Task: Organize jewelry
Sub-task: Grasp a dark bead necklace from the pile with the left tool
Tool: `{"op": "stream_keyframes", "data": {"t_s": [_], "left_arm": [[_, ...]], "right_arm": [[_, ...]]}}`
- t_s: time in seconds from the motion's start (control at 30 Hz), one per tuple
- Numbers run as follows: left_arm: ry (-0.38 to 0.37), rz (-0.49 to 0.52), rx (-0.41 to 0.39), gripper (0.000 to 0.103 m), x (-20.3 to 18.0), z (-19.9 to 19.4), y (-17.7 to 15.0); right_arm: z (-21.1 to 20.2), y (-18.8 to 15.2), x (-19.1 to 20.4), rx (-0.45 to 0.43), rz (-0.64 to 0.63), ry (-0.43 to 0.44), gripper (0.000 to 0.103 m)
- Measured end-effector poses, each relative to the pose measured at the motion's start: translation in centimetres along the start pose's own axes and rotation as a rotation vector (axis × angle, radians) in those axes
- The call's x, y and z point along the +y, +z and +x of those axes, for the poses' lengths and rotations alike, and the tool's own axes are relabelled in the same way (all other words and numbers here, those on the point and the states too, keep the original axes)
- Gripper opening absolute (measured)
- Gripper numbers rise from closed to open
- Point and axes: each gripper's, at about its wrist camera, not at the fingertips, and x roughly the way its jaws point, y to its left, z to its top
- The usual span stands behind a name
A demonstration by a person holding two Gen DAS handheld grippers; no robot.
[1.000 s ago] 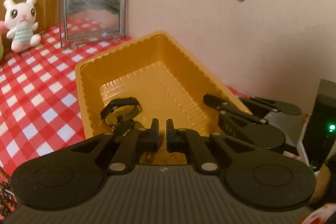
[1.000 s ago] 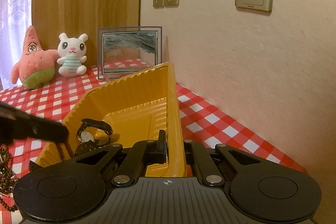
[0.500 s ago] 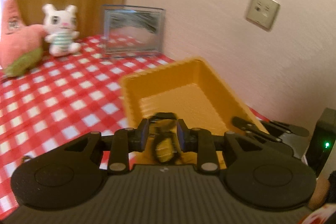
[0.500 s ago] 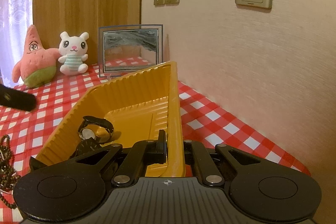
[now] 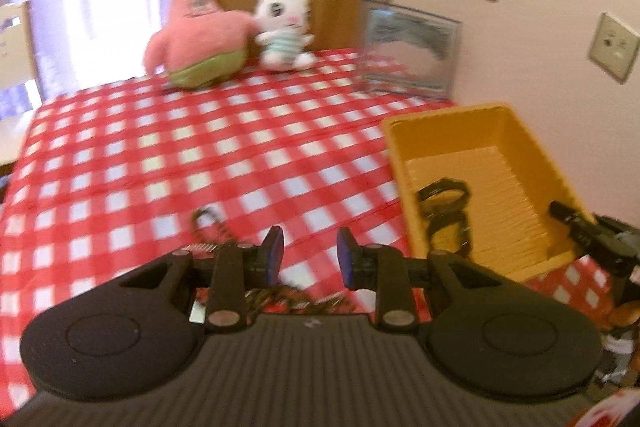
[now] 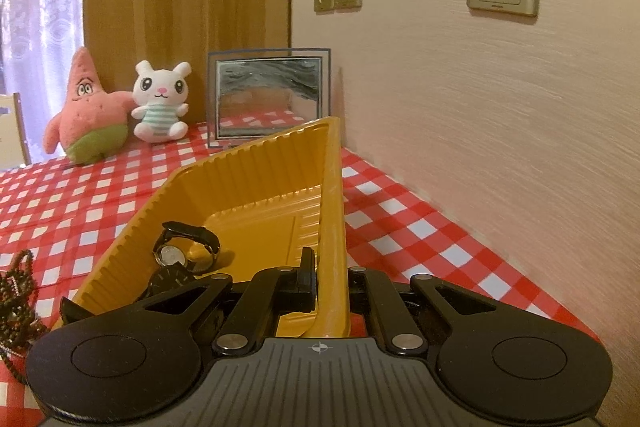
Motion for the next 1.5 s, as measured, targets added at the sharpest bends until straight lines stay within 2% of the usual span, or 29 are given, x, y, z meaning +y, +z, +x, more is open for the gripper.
{"op": "stream_keyframes", "data": {"t_s": [0.23, 0.37, 0.47, 0.8, 1.03, 1.37, 1.5], "left_arm": [[0.107, -0.057, 0.022, 0.025, 0.8, -1.9, -3.2], [0.128, -0.069, 0.044, 0.025, 1.1, -1.7, -4.2], [0.134, -0.04, 0.067, 0.025, 1.2, -1.2, -4.7], [0.091, 0.021, 0.132, 0.025, 2.9, 0.9, -6.0], [0.059, 0.079, 0.142, 0.025, 3.1, 2.2, -6.4], [0.032, 0.107, 0.124, 0.025, 3.6, 3.3, -5.4], [0.027, 0.16, 0.116, 0.025, 3.1, 4.0, -4.9]], "right_arm": [[0.6, 0.1, -0.9, -0.003, -0.022, 0.046, 0.005], [0.6, 0.1, -1.1, 0.001, -0.034, 0.061, 0.005], [0.7, 0.0, -1.2, 0.006, -0.038, 0.063, 0.005], [0.1, -0.2, -1.0, 0.011, -0.033, 0.054, 0.005], [0.0, 0.0, -0.9, 0.011, -0.036, 0.045, 0.005], [-0.3, -0.1, -0.8, 0.015, -0.03, 0.031, 0.005], [-0.4, -0.1, -0.7, 0.016, -0.027, 0.026, 0.005]]}}
